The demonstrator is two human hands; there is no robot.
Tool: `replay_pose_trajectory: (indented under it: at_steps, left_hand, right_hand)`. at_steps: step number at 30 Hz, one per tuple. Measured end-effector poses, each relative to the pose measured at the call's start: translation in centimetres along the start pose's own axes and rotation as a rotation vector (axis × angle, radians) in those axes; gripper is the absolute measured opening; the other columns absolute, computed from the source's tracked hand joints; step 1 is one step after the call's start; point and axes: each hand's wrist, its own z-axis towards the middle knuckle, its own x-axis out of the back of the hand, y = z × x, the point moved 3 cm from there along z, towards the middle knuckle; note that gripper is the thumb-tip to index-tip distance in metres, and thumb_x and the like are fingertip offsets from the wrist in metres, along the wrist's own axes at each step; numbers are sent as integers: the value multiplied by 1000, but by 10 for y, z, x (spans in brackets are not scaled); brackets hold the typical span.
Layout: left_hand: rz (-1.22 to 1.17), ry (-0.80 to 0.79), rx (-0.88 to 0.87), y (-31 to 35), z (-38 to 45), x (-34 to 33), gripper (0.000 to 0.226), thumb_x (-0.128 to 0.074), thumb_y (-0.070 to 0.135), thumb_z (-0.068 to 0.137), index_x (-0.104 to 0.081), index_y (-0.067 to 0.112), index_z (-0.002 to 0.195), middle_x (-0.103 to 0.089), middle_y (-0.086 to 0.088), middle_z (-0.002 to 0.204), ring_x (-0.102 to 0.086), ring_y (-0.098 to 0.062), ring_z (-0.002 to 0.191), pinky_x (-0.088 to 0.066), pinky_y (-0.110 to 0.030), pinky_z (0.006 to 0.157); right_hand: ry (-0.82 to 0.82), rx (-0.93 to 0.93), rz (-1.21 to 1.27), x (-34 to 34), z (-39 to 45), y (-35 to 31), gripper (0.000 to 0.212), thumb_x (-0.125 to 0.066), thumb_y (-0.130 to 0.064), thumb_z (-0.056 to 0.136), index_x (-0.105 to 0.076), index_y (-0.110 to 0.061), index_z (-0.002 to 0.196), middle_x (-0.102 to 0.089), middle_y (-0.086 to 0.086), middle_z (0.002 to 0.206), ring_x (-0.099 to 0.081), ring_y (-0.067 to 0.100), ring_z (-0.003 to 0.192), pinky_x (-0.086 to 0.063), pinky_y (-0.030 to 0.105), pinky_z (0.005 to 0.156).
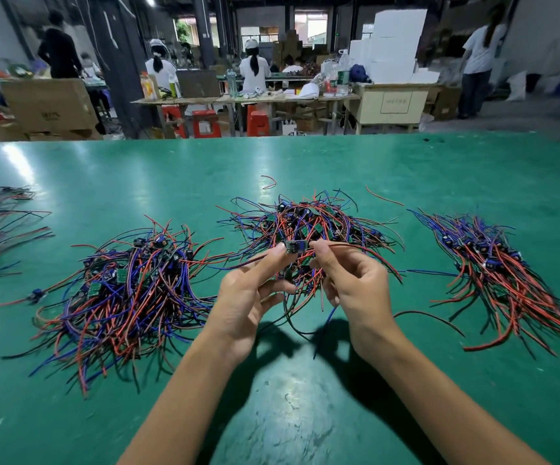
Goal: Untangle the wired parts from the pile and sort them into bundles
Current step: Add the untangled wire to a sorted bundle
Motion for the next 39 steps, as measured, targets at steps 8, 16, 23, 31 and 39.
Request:
replay_pose_trajectory:
  at_steps: [8,16,23,31,39]
  left_hand:
    - [32,279,-123,2,3,11,15,-80,36,77,-80,21,77,-79,0,96,-59,-9,49,-50,-16,58]
    - [-23,476,-157,10,4,29,35,-52,42,100,-75,20,84,-77,5,80,-58,-5,52,-42,-22,55]
    - [125,343,-224,13,4,22,45,-45,41,103,-77,14,86,-77,-6,80,-65,-17,56,-48,-22,52]
    - [154,-32,-70,-14,0,-14,23,-70,41,81,-83,24,88,-78,-6,89,-72,-14,71,-60,-24,67]
    - [137,-93,1,-18,1,-15,29,-69,31,86,-77,10,104,-77,-12,99,-71,-20,74,-56,-21,73]
  right_hand:
    - [88,-199,250,13,13,-3,13,-63,-20,99,-54,-13,92,-77,9,82,-77,18,77,-55,18,56]
    - [70,-279,191,31,24,-12,14,-70,-24,93,-58,-19,88,-72,-2,67,-63,4,48,-51,14,48]
    - [-185,-354,-73,31,23,-15,24,-80,-41,74,-69,-22,82,-74,4,80,-41,6,45,-33,13,40]
    - [-221,-161,-304,19,14,-2,14,-81,-27,80,-79,-16,71,-71,-8,63,-54,-5,49,-40,5,50]
    - [-199,-123,-241,15,10,6,21,-82,-41,73,-80,-20,74,-70,-2,68,-63,4,64,-47,10,65]
